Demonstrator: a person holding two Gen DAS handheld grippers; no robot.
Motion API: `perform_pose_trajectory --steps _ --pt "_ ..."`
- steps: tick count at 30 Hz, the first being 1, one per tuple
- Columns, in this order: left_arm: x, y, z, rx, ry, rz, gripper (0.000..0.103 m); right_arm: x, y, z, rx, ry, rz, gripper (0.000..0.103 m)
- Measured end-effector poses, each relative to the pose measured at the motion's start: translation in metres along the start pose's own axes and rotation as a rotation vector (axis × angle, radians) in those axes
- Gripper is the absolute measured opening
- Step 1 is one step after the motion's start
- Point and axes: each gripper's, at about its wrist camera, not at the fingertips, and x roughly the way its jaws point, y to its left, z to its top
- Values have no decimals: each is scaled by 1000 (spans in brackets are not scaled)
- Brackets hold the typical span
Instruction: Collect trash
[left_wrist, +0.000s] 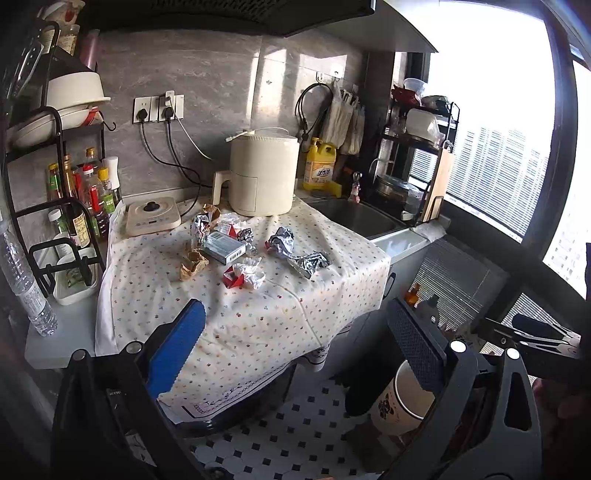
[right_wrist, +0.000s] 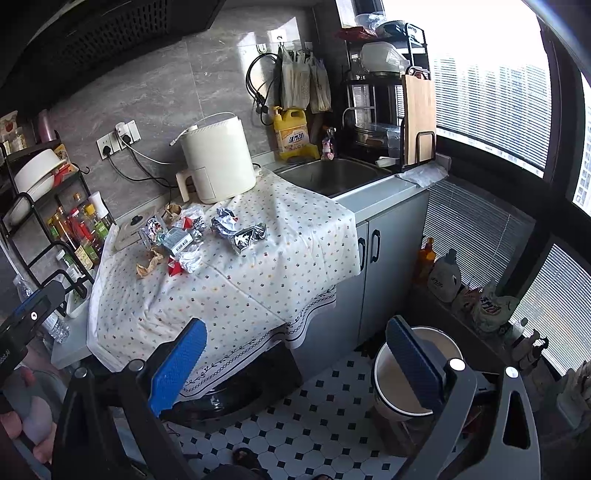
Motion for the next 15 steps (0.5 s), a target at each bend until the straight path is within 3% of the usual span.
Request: perform_pose_trajectory --steps 15 --pt "7 17 -5 -14 -12 -22 98 2 14 -6 -30 -7 -41 95"
